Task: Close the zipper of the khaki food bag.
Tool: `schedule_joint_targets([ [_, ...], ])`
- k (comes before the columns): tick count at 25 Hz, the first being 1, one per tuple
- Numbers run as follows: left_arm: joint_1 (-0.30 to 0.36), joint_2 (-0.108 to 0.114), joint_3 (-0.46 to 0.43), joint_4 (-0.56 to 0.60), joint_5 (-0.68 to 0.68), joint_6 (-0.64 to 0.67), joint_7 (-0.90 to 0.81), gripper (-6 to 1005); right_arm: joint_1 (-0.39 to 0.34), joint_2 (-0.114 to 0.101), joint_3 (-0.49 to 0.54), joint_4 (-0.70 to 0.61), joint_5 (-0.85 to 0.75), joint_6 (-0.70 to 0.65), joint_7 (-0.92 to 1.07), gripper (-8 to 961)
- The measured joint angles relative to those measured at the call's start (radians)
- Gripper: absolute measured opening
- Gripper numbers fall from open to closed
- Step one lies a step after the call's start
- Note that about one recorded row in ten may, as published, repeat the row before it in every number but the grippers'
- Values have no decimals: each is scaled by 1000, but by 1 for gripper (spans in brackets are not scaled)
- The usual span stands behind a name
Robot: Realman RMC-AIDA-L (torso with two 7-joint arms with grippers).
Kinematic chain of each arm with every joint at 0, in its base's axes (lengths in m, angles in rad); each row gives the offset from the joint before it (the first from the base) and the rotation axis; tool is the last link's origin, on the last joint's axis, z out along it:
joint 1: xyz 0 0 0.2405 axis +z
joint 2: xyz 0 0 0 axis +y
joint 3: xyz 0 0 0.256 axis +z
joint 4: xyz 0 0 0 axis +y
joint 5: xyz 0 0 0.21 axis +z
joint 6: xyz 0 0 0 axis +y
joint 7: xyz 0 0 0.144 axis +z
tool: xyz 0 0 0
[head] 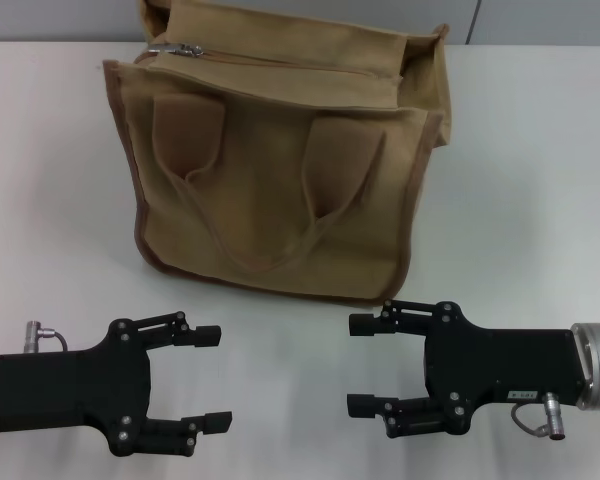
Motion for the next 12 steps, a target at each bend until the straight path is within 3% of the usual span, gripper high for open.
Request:
schedule_joint_targets([
  [8, -1, -3, -1, 1, -1, -1, 4, 833, 0, 0, 3, 0, 1, 0, -2, 796],
  [12, 2, -8, -43, 0, -2, -1, 10, 830, 0, 0, 4, 1, 2, 2, -4, 796],
])
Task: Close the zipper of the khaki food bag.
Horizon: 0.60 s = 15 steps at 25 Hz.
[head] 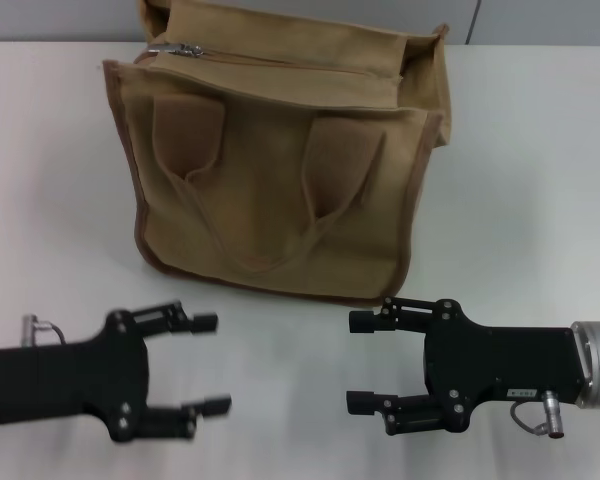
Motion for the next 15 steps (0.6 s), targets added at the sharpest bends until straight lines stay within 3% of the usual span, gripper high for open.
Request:
schedule_joint_targets([
  [2, 5, -3, -77, -7, -2, 0, 20, 828, -1, 0, 1, 6, 0, 1, -3, 796],
  [3, 11, -5, -214, -41, -14, -2, 47, 828, -1, 1, 2, 17, 0, 7, -9, 796],
  [4, 11, -5, -214, -41, -14, -2, 47, 827, -1, 1, 2, 17, 0, 7, -9, 796],
  [9, 31, -5, -672, -175, -136, -37, 53, 823, -2, 1, 3, 70, 0, 66, -34, 796],
  [15, -10, -6, -706, -197, -161, -122, 54, 818, -5, 1, 4, 105, 0, 84, -60, 796],
])
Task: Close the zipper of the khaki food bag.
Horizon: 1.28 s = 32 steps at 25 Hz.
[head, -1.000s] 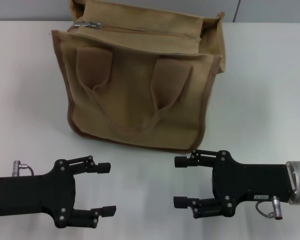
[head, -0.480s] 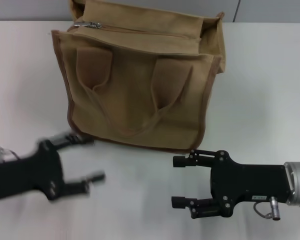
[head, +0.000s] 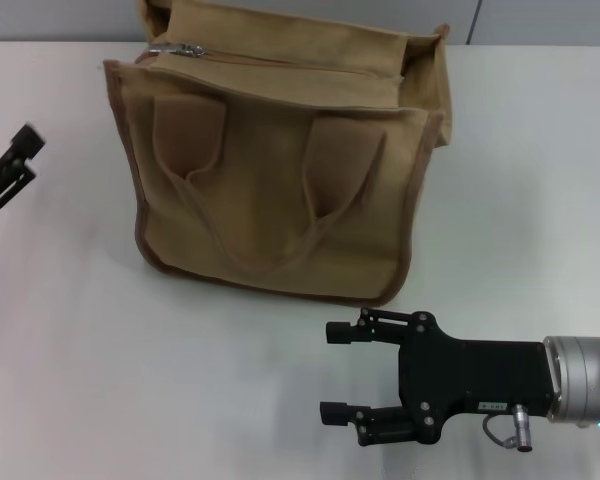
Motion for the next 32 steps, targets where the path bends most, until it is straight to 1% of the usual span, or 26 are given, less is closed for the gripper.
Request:
schedule_joint_targets([
  [2, -32, 0, 22, -4, 10, -44, 0, 816, -1, 0, 0, 6, 0, 0, -12, 796],
  [3, -63, -1, 72, -6, 17, -104, 4, 815, -3, 0, 0, 26, 0, 4, -33, 796],
  [5, -63, -1, 72, -6, 17, -104, 4, 813, -5, 0, 0, 34, 0, 7, -40, 796],
  [6, -100, -2, 167, -9, 16, -166, 5, 813, -7, 0, 0, 36, 0, 8, -44, 796],
  [8, -133, -3, 219, -28, 7, -217, 5, 811, -14, 0, 1, 37, 1, 15, -47, 797],
  [9, -133, -3, 219, -28, 7, -217, 5, 810, -14, 0, 1, 37, 1, 15, -47, 797],
  [12, -177, -6, 219, -82, -29, -275, 18, 808, -20, 0, 0, 41, 1, 20, -54, 797],
  [13, -199, -8, 218, -124, -71, -302, 51, 807, -21, 0, 0, 46, 1, 22, -56, 797],
  [14, -199, -8, 218, -124, -71, -302, 51, 806, -21, 0, 0, 46, 1, 22, -56, 797],
  [17, -210, -8, 218, -183, -149, -303, 122, 804, -21, 1, 0, 48, 1, 25, -56, 797],
  [18, -208, -9, 218, -199, -175, -282, 154, 803, -23, 1, 0, 52, 1, 28, -56, 797],
  [24, -192, -8, 218, -215, -182, -208, 171, 798, -32, 1, 3, 58, 1, 38, -56, 797],
  [32, -185, -6, 220, -207, -187, -160, 184, 791, -23, 2, 14, 61, 1, 43, -56, 797],
])
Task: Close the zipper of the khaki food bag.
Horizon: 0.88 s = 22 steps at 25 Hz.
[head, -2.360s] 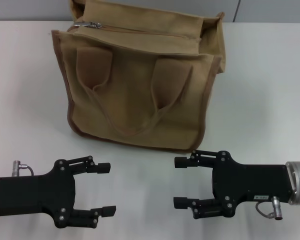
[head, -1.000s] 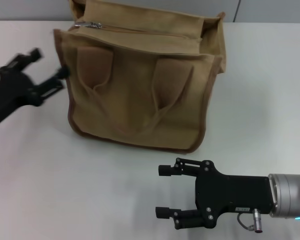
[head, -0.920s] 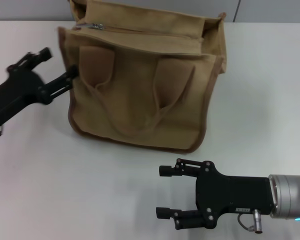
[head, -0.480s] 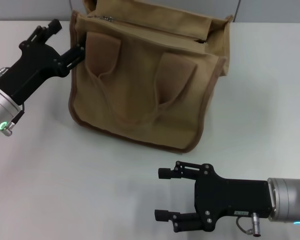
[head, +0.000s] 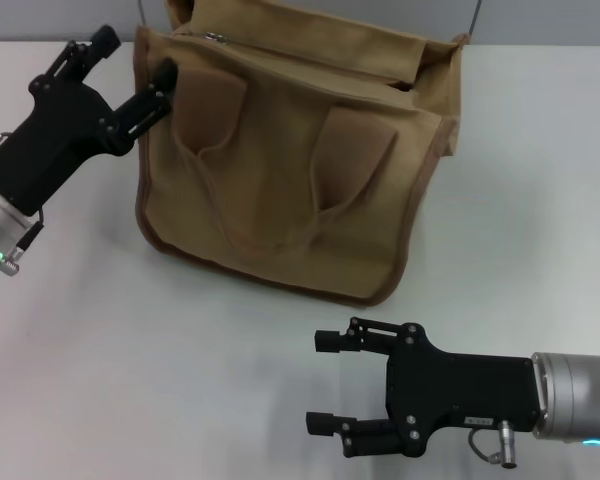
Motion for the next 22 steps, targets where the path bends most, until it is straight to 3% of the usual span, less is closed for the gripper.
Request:
schedule_joint_targets([
  [4, 19, 6, -4, 23, -11, 35, -10, 788, 1, 0, 2, 1, 0, 8, 0, 797],
  [12, 32, 9, -2, 218, -30, 44, -243, 781, 6, 0, 13, 11, 0, 37, 0, 797],
  [15, 10, 10, 15, 255, -32, -30, -264, 779, 13, 0, 13, 14, 0, 37, 0, 797],
  [16, -4, 9, 73, 269, -16, -107, -257, 778, 15, 0, 13, 15, 0, 37, 0, 797],
  [17, -4, 9, 73, 269, -16, -107, -257, 777, 15, 0, 13, 15, 0, 37, 0, 797],
  [19, -5, 10, 241, 319, 20, -182, -250, 775, 16, 0, 12, 18, 0, 37, 0, 797],
  [20, -5, 10, 241, 319, 20, -182, -250, 775, 16, 0, 12, 18, 0, 37, 0, 796],
  [21, 2, 7, 337, 355, 21, -216, -257, 774, 14, 0, 11, 20, 0, 37, -2, 796],
  [22, 2, 7, 337, 355, 21, -216, -257, 773, 14, 0, 11, 20, 0, 37, -2, 796],
])
